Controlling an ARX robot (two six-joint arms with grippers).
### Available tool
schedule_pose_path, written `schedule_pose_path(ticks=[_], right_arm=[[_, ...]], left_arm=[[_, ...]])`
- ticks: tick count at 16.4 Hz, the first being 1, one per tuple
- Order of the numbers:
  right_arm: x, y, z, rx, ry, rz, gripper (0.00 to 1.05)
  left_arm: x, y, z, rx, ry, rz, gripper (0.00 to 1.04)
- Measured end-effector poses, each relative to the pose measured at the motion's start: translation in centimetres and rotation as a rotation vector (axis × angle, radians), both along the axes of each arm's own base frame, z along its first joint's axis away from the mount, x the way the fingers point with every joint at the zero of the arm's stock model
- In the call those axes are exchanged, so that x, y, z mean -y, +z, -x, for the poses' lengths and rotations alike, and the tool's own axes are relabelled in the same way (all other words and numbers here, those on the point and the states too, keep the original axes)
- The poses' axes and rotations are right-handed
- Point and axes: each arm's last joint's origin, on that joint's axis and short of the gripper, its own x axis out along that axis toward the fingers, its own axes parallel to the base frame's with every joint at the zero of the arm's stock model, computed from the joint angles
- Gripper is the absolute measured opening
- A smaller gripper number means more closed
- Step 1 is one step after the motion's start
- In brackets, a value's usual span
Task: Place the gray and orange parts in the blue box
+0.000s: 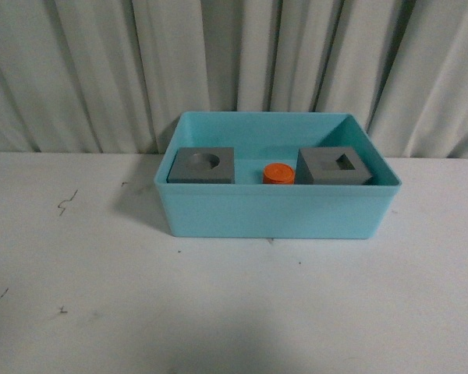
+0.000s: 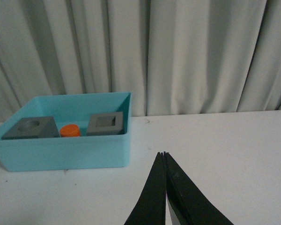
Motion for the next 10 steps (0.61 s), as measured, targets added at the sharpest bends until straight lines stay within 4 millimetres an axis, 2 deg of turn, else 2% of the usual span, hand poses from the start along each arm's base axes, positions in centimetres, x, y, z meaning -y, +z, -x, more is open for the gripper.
schedule_pose_path(ticks=[1, 2, 10], right_arm=[[1.07, -0.64, -0.06, -0.02, -0.012, 0.008, 0.02], [1.22, -0.52, -0.02, -0.006, -0.02, 0.008, 0.02], [1.09, -0.57, -0.02, -0.011, 0.002, 0.009, 0.02]], left_arm=[[0.0, 0.01, 0.0, 0.001, -0.001, 0.0, 0.98], [0.0, 0.0, 0.0, 0.0, 0.0, 0.0, 0.98], [0.0, 0.0, 0.0, 0.0, 0.0, 0.0, 0.98]])
